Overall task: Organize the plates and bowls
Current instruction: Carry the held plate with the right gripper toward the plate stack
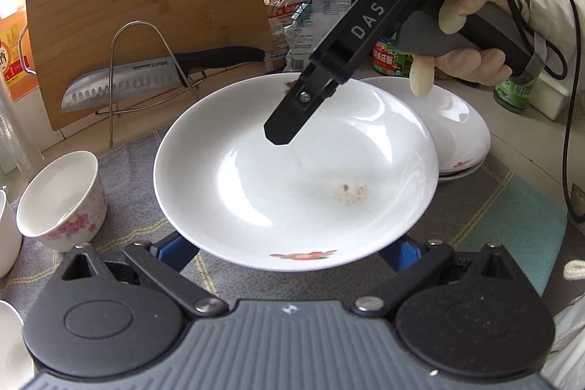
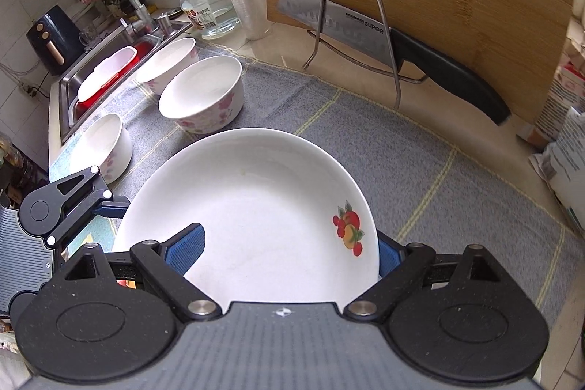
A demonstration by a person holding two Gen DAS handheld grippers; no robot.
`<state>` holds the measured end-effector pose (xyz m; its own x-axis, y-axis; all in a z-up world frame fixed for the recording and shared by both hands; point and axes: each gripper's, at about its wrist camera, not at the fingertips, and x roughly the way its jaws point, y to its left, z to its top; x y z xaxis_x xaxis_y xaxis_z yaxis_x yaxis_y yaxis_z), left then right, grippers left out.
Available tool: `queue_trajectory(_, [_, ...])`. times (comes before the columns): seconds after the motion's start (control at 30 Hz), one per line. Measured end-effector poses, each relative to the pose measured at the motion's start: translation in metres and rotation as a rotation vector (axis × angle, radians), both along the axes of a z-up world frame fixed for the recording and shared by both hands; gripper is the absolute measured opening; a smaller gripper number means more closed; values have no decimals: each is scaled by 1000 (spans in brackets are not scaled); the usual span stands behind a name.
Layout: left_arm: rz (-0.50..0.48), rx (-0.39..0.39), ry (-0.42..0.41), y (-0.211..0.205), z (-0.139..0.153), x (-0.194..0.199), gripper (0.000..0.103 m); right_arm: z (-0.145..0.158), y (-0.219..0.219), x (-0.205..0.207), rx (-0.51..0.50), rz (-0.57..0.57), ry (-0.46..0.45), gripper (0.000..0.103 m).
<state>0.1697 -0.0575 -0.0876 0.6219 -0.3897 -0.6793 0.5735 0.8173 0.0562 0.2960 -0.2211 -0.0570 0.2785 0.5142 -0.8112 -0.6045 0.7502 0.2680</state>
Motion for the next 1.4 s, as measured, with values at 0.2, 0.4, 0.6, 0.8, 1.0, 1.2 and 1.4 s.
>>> queue_trajectory(0.2, [-47,7,5,-9,4,-7,102,2,-15,-18,3,-41,-1,96])
queue_trajectory(0.4, [-107,24,-4,-19,9,-10,102,6,-34,-32,14,-94,-9,96])
queue_trajectory(0.6, [-174,27,-8,-35,12,-8,102,8,-55,-42,13,-156,-17,96])
queue_trajectory(0.8, [-236,20,-5,-54,11,-3,102,9,-81,-53,9,-222,-22,96])
queue_trajectory(1.0, [-292,19,0,-70,7,1,102,6,-101,-60,2,-276,-16,96])
queue_trajectory(1.2, [-324,19,15,-78,0,5,102,0,-117,-64,-1,-311,0,96])
queue_trajectory(1.4, [-339,17,35,-85,-4,10,102,-6,-127,-65,-8,-329,11,96])
